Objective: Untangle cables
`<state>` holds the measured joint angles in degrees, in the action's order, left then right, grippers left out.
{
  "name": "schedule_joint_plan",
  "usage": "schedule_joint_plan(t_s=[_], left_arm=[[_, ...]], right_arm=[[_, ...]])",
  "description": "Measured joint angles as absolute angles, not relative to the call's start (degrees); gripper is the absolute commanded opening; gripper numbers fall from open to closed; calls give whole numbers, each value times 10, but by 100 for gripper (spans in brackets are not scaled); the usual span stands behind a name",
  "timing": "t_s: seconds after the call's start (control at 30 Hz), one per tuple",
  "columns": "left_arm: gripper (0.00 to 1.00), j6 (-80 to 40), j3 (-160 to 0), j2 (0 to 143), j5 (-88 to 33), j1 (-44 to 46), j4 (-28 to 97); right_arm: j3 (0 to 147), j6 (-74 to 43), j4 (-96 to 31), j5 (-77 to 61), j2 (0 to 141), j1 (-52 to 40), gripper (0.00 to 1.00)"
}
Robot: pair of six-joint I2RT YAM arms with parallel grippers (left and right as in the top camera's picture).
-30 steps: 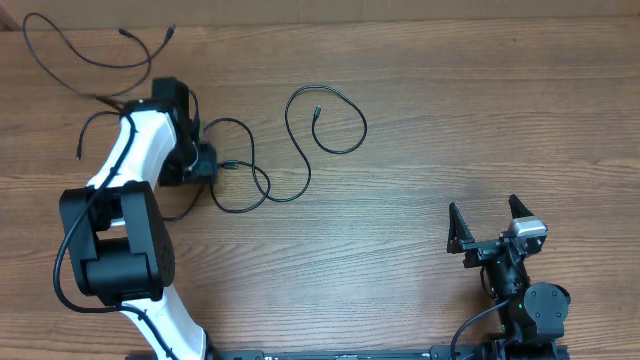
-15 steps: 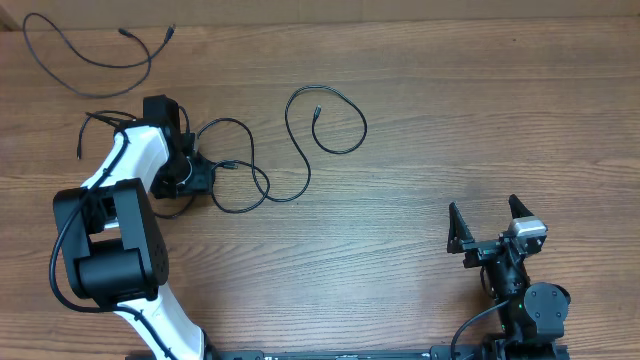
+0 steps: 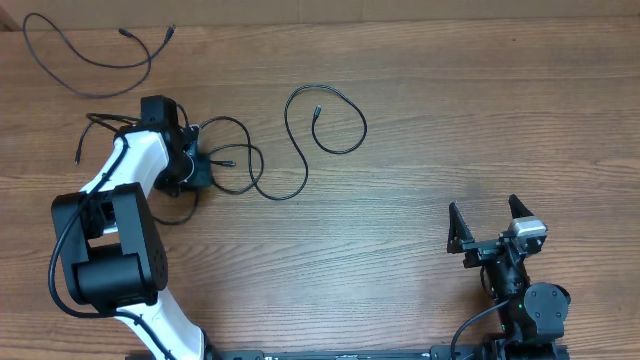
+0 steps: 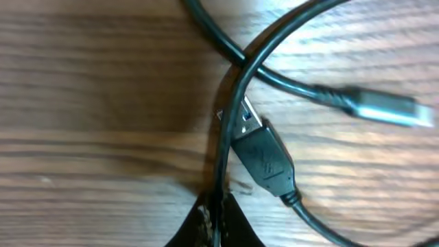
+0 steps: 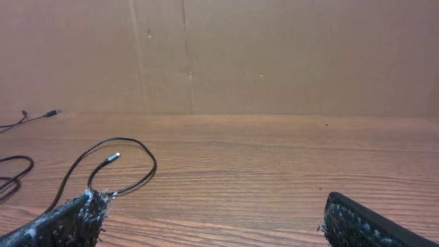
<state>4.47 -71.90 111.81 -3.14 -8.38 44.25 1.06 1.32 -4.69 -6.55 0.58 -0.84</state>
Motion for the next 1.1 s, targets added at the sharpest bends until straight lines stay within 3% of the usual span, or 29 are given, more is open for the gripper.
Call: schedule_joint_plan(t_s=[0.13, 0.33, 0.53, 0.73, 1.1], left_arm=[[4, 44, -834, 1126, -74, -84, 589], [4, 37, -1073, 1087, -167, -84, 688], [4, -41, -1210, 967, -274, -84, 655], [4, -137, -1228, 867, -386, -84, 556], [4, -216, -1230, 852, -472, -84, 532]], right_arm=[[11, 13, -47, -65, 6, -8, 100], [11, 13, -47, -66, 6, -8, 100], [11, 13, -47, -65, 6, -8, 100], [11, 13, -47, -66, 6, -8, 100], [11, 13, -47, -65, 6, -8, 100]])
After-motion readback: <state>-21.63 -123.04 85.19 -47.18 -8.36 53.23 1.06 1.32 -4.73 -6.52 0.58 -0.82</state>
